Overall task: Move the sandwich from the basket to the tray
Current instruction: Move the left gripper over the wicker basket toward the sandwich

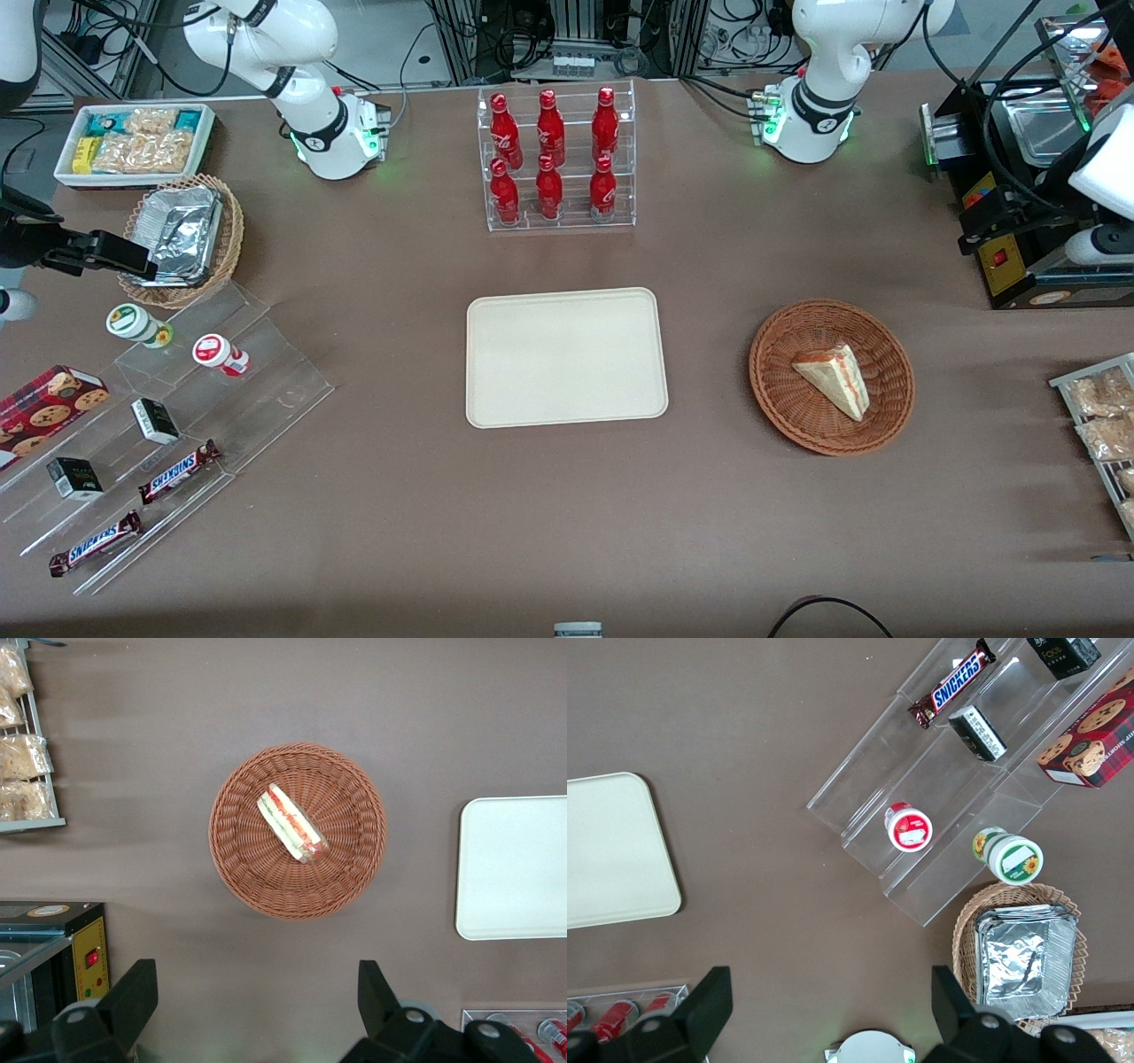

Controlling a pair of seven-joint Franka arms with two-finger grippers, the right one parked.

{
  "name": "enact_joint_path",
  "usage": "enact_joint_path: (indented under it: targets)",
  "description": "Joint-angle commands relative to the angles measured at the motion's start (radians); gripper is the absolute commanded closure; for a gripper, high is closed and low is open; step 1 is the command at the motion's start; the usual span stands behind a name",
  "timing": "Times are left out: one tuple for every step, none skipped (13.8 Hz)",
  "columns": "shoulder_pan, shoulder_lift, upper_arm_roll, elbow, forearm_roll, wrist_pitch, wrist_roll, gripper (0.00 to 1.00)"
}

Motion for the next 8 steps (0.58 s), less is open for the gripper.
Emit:
enact_joint_path:
  targets:
    - [-0.023,-0.016,0.010,-0.004,0.013,-0.031,0.018,0.00]
    - [-0.023,-0.010,0.010,-0.008,0.013,-0.023,0.013,0.00]
    - [-0.023,0.007,0.009,-0.016,0.019,-0.013,0.010,0.00]
    - [-0.023,0.022,0.009,-0.031,0.030,0.015,0.005,0.00]
    - [-0.023,0.024,0.009,-0.069,0.035,0.061,0.002,0.00]
    - [-0.023,0.024,0.009,-0.124,0.035,0.129,-0.017,0.00]
    - [-0.023,0.021,0.007,-0.181,0.035,0.203,-0.063,0.00]
    - [-0.023,0.018,0.006,-0.238,0.035,0.269,-0.099,0.00]
